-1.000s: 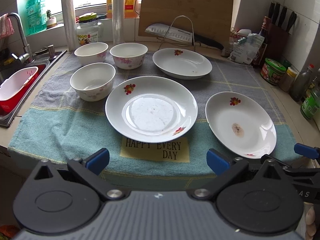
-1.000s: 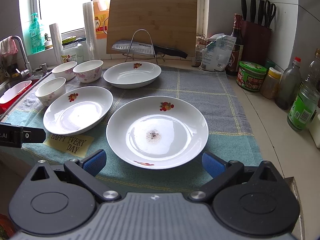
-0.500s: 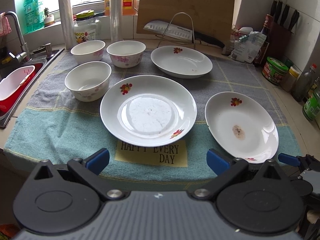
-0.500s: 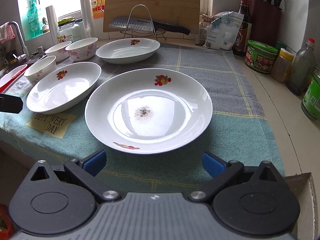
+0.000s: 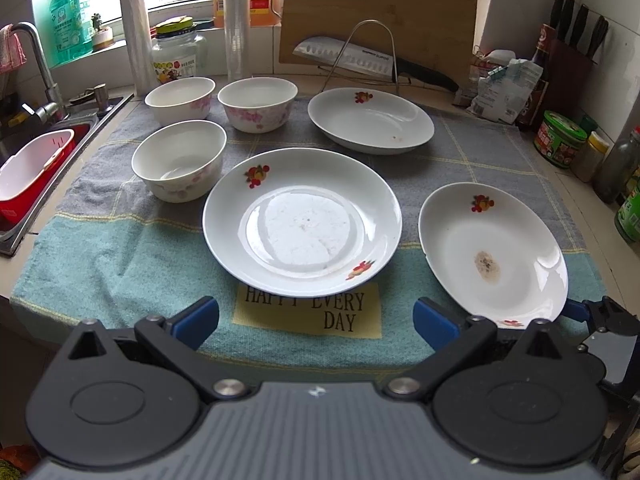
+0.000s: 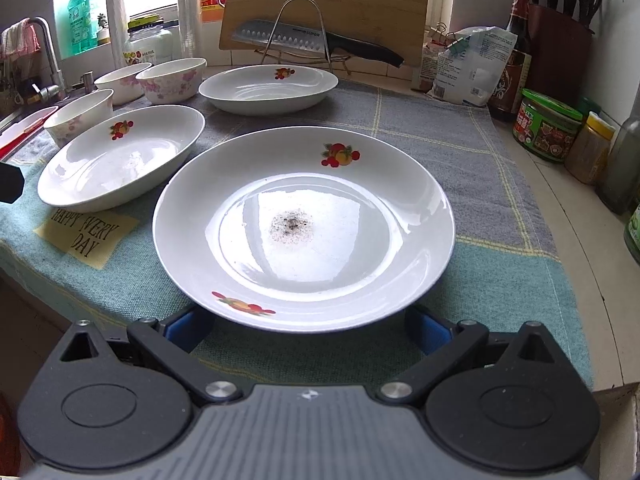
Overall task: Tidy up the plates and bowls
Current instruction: 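Move the left tool to the rim of the brown-stained white plate and grasp it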
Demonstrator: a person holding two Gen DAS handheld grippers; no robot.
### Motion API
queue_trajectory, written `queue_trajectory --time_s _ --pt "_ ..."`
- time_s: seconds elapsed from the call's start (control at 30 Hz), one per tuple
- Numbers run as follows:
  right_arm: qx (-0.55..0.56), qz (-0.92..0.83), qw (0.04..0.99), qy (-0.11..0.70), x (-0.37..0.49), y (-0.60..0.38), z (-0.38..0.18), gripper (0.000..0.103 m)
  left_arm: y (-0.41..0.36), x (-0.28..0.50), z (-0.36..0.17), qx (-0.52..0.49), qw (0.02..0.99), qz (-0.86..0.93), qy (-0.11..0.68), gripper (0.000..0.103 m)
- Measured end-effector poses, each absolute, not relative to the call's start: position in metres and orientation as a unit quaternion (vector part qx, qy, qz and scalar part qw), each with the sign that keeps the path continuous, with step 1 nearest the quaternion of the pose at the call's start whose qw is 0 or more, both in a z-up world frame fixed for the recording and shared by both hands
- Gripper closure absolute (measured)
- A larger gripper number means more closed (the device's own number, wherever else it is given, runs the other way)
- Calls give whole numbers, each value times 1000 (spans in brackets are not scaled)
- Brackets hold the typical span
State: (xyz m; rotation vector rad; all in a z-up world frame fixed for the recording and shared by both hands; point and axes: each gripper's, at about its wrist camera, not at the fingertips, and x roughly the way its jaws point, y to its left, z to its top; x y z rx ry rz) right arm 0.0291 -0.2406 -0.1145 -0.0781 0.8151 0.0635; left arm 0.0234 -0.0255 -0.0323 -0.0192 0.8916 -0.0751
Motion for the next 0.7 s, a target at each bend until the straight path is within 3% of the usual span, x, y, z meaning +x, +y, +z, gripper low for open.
queue_trajectory --time_s 0.7 --pt "-38 30 927 372 25 -242 -117 0 -60 95 -19 36 888 -201 413 1"
